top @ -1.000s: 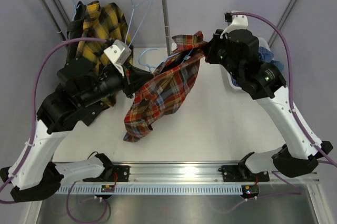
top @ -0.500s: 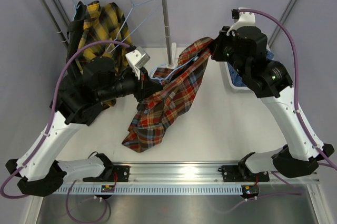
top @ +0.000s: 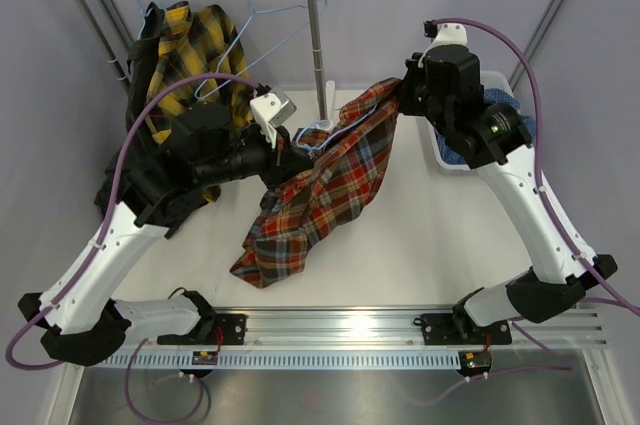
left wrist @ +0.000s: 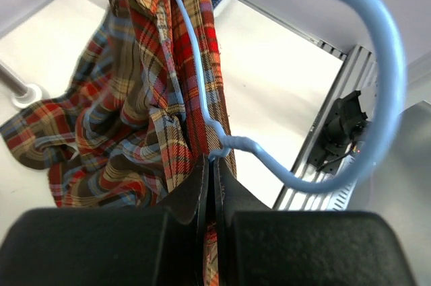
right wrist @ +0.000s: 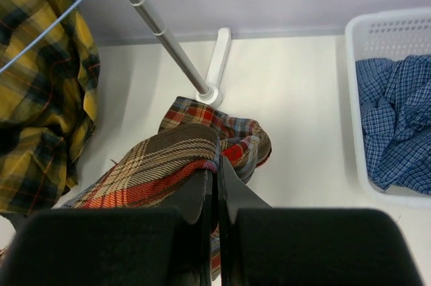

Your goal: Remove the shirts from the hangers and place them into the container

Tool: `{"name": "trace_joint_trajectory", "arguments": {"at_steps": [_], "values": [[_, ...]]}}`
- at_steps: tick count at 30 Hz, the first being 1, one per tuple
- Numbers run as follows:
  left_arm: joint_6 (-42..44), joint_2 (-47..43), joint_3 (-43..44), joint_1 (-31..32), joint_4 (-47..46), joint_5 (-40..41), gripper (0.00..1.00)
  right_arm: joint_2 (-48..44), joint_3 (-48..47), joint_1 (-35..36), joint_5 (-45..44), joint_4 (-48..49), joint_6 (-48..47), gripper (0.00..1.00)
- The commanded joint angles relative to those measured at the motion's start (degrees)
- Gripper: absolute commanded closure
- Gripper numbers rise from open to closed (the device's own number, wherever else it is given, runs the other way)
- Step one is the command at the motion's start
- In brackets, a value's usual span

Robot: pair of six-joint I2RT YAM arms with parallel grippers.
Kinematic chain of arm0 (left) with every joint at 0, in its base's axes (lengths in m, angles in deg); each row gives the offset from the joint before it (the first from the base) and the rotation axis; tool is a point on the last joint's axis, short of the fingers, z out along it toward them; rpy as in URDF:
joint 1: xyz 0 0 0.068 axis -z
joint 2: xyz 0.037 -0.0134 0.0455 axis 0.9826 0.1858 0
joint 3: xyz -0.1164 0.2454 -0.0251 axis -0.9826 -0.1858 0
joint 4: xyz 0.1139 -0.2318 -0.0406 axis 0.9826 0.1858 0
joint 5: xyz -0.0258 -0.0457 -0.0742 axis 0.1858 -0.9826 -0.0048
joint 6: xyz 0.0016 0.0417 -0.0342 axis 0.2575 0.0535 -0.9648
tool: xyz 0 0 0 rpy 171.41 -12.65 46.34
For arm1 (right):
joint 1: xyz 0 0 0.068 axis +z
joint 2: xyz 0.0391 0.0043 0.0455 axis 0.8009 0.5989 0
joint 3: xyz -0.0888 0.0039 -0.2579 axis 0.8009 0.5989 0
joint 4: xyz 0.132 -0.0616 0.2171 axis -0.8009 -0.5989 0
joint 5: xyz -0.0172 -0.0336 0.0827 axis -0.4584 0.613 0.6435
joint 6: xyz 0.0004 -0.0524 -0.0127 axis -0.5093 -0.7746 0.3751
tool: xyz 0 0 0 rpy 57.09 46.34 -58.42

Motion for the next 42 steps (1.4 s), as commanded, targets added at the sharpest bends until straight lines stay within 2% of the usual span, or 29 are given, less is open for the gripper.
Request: {"name": "trace_joint_trajectory", "arguments": {"at_steps": [1,7,12,15,22,28,32,39,42], "values": [[2.92,-5.34,1.4,0.33,1.38,-1.55,1.0,-0.1,2.74,-4.93,-3.84,0.34,1.06,1.0],[3.9,-6.23,-2.91,0.24,1.56,-5.6,1.0,-0.62,1.44,-8.63,0.55,0.34,0.64,1.0],[2.05,-2.9,-5.11,0.24,1.38,-5.6,1.0,-3.35,1.43,-8.54,8.19,7.1,-0.34,1.0],[2.31,-1.14,-4.93,0.33,1.38,-5.69,1.0,-4.14,1.0,-8.54,9.18,9.12,-0.69,1.0],[4.33,-0.69,-5.02,0.33,1.47,-7.98,1.0,-0.72,-3.84,-8.54,-0.75,4.65,-2.01,1.0],[4.77,-1.04,-6.08,0.33,1.47,-6.05,1.0,-1.07,-3.66,-8.63,-7.24,5.88,-0.6,1.0],[7.58,-4.55,-5.99,0.24,1.29,-3.85,1.0,3.23,-8.75,-10.91,-8.93,-3.24,0.45,1.0],[13.47,-9.83,-6.08,0.24,1.29,-4.2,1.0,7.8,-8.23,-12.41,1.08,-11.52,2.83,1.0],[13.74,-11.68,-6.51,0.24,0.6,-1.21,1.0,8.86,-7.27,-12.93,3.72,-13.98,2.12,1.0]]}}
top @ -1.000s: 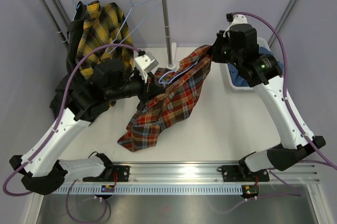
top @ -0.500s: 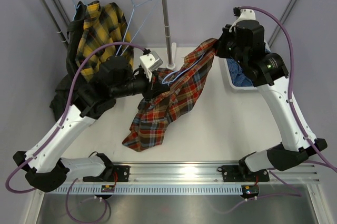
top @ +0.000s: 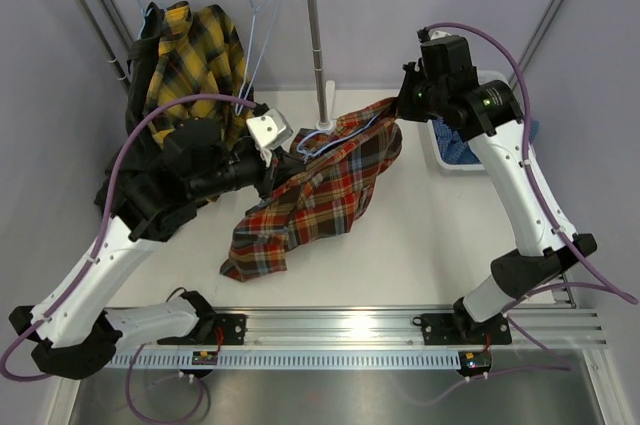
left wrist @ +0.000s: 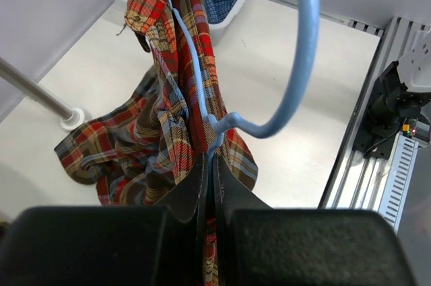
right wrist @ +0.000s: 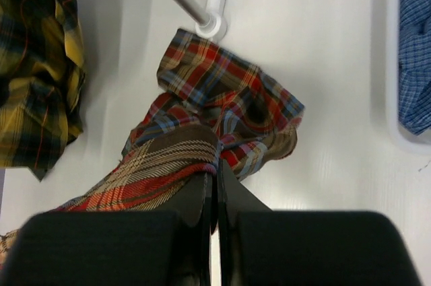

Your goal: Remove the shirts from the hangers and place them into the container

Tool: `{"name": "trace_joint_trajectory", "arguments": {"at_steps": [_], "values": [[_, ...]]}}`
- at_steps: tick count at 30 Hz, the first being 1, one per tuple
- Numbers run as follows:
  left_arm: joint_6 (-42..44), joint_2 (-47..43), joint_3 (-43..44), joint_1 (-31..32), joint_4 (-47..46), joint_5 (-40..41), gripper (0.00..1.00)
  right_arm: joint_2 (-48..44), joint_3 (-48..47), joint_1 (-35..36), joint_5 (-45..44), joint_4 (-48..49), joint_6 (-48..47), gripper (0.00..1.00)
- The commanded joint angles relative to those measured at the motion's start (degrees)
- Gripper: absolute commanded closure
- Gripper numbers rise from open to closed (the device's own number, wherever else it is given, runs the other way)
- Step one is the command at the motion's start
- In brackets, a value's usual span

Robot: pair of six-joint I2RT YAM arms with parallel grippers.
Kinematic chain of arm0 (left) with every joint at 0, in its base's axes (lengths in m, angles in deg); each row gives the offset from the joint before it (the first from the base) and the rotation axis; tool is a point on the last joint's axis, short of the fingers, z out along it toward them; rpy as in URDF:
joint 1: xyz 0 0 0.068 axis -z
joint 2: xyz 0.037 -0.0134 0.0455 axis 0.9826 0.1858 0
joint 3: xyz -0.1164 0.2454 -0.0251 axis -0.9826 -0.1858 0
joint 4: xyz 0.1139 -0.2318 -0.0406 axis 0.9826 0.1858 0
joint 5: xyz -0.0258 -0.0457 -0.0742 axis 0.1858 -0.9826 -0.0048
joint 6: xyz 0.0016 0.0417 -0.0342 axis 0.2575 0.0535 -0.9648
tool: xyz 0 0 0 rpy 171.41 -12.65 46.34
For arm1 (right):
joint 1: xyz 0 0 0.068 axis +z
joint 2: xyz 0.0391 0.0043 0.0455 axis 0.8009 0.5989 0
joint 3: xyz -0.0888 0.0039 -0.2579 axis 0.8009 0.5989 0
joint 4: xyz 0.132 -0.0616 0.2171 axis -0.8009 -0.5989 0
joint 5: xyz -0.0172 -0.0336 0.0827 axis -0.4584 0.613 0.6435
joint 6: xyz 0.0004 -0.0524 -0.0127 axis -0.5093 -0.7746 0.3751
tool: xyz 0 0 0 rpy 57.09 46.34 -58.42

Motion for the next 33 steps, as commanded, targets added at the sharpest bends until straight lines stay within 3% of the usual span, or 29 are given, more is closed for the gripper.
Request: {"name": "trace_joint_trajectory", "arguments": {"at_steps": [1,4,6,7,10,14,20,33], "values": [[2.26,-7.59,-0.02,0.31,4.4,-0.86,1.0,1.0,-0.36,-6.44,-7.79,-1.29,-2.95,1.0],[0.86,-8.92,-2.57,0.31,0.71,-0.15,1.0,-0.32,1.75,-6.89,-4.98,0.19,-3.82,0.96],[-0.72,-8.13,-2.66,0.31,0.09,0.64,1.0,-3.12,5.17,-6.89,0.28,3.35,-6.53,0.81],[-1.25,-6.73,-2.58,0.31,0.08,1.51,1.0,-4.35,6.4,-6.89,2.48,6.85,-7.16,0.68],[-3.1,-3.66,-2.23,0.31,-0.44,3.79,1.0,-9.45,11.85,-6.89,7.59,12.84,-10.67,0.49],[-4.33,0.21,-0.91,0.31,-0.44,6.09,1.0,-12.71,14.84,-6.89,11.89,14.0,-15.51,0.35],[-4.33,3.39,1.64,0.31,-0.53,5.74,1.0,-17.19,19.49,-6.8,20.85,19.01,-18.33,0.27],[-3.72,2.6,1.03,0.31,-1.76,3.72,1.0,-13.42,19.68,-5.74,22.8,16.91,-20.17,0.25]]}}
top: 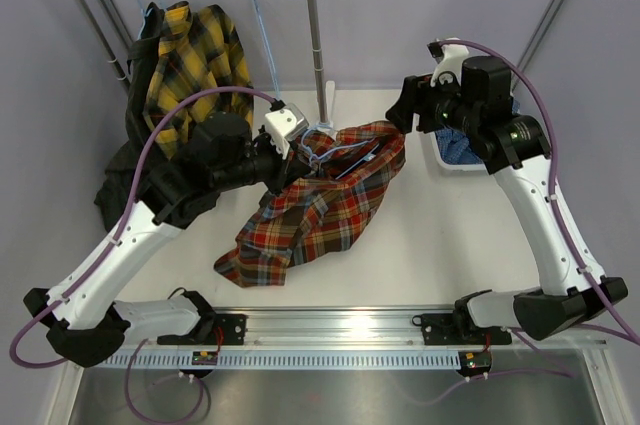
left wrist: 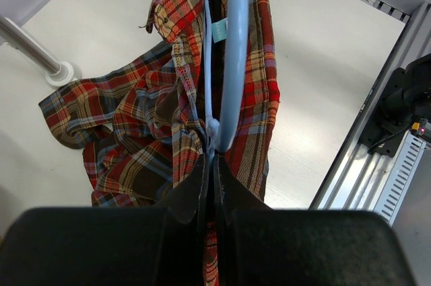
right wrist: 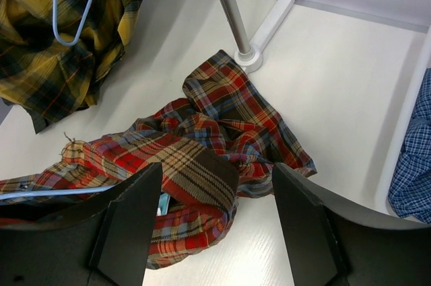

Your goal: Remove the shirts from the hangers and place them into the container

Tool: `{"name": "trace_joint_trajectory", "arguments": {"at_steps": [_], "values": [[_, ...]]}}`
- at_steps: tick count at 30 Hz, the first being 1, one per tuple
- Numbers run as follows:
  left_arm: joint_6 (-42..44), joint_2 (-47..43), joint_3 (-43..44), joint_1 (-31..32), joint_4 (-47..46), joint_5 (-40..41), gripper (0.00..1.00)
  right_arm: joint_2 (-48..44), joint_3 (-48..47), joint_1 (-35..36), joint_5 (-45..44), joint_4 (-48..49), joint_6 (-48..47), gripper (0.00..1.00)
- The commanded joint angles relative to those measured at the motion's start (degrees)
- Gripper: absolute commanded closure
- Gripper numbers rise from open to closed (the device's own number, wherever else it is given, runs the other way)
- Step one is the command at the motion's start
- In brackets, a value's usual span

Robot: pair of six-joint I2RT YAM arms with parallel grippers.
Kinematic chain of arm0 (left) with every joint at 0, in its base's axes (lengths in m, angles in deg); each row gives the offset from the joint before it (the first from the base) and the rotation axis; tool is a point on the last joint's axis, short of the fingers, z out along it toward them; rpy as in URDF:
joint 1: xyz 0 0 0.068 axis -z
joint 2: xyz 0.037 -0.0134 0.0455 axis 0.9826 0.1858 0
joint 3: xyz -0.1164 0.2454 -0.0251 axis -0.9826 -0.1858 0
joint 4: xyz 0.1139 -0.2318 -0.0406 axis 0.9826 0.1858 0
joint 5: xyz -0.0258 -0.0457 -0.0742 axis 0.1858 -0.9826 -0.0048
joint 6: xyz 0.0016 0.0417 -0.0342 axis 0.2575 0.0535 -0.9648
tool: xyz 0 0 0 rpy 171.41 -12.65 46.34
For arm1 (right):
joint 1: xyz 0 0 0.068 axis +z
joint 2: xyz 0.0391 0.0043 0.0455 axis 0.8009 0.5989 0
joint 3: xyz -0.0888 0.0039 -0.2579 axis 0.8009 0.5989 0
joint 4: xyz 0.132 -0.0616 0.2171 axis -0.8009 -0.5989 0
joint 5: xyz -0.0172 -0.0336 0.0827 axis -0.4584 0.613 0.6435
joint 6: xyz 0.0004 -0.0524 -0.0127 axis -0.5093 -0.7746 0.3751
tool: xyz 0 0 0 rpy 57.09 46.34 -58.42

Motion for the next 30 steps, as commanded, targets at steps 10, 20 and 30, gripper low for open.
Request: {"name": "trace_joint_trajectory", "arguments": {"at_steps": [10,20,30], "values": [[1.16,-1.6,2.19,0.26,-3.88,0.05,1.0,-0.04,2.81,2.59,5.2,-0.65,-6.77,0.26],[1.25,-0.72,3.24,0.26,-3.88,-1.88,1.0,-1.37,4.85,3.56,8.01,-0.91,-11.08,0.26],[1.78,0.25,3.24,0.26,-3.79,-1.88,1.0,-4.61,7.91,5.76,7.67,-0.04,-13.02,0.24]]}}
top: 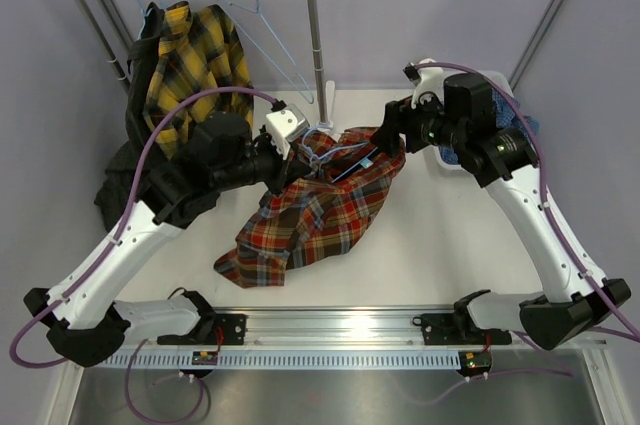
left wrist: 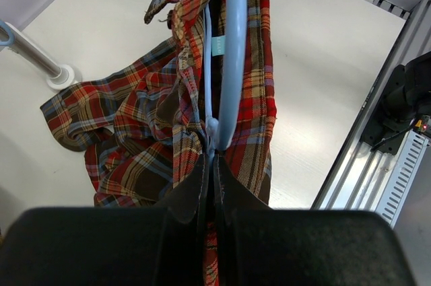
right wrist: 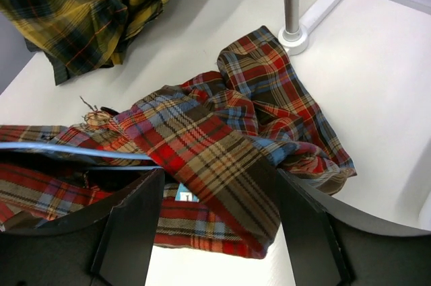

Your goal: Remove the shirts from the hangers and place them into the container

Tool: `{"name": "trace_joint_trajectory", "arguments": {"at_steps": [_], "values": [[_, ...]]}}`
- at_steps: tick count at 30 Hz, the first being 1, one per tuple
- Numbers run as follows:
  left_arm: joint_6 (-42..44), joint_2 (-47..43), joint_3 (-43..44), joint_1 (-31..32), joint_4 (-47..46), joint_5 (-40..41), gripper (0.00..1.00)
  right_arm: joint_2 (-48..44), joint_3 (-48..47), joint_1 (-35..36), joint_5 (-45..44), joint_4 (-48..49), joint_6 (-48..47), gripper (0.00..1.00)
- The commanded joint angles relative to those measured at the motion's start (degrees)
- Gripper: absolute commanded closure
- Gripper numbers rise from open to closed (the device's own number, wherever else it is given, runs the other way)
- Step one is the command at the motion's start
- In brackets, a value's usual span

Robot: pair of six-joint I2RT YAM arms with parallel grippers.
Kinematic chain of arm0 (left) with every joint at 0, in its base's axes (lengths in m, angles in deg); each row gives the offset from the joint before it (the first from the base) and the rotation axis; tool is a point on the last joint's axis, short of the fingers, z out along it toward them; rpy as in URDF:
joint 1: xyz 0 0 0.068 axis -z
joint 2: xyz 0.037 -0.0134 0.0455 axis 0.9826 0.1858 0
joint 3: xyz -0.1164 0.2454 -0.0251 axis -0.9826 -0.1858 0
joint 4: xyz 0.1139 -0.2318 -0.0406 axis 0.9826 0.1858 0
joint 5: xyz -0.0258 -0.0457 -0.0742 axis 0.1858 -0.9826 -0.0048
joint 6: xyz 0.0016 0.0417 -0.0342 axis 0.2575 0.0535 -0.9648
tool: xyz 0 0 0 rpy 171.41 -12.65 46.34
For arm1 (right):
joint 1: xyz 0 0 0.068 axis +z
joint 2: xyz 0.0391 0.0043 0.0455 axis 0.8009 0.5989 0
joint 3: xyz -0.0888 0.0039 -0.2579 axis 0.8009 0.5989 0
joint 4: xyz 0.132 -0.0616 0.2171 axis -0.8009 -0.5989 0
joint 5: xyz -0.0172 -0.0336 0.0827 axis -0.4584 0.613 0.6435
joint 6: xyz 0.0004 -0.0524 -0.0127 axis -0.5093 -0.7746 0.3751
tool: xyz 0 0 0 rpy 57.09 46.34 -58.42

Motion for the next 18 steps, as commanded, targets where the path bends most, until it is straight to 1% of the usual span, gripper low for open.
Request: {"name": "trace_joint_trajectory", "arguments": {"at_steps": [1,5,6,9,12,14,15,17,18], "values": [[0.97,0.49,3.37,0.26,-3.77,-1.34,1.0,-3.96,2.15,1.02,3.47,-0.3,-9.06,0.24],[1.32,1.37,4.52,0.26,-3.77,-1.77,1.0,-5.64,4.52,1.45,1.1,0.15,-9.85,0.24],[1.32,1.54,4.95,0.26,-3.77,-2.12,1.0,-5.64,5.22,1.72,-1.08,-0.12,-10.11,0.24],[1.15,1.63,5.4,0.26,-3.77,-3.44,1.0,-5.55,6.46,1.89,-3.91,0.06,-10.73,0.24],[1.23,1.37,5.31,0.26,-3.69,-4.58,1.0,-4.76,6.55,2.07,-4.88,0.32,-10.99,0.24],[1.15,1.19,5.22,0.26,-3.69,-5.72,1.0,-4.32,7.07,2.25,-5.5,1.89,-10.47,0.27],[0.97,1.11,5.13,0.26,-3.68,-6.17,1.0,-4.32,7.16,2.25,-5.85,2.51,-10.38,0.31],[0.71,1.02,4.87,0.26,-3.68,-7.04,1.0,-3.62,7.16,2.25,-6.64,3.57,-10.38,0.35],[0.53,0.67,4.78,0.26,-3.77,-7.4,1.0,-3.27,6.9,2.25,-7.34,3.57,-10.64,0.42]]}}
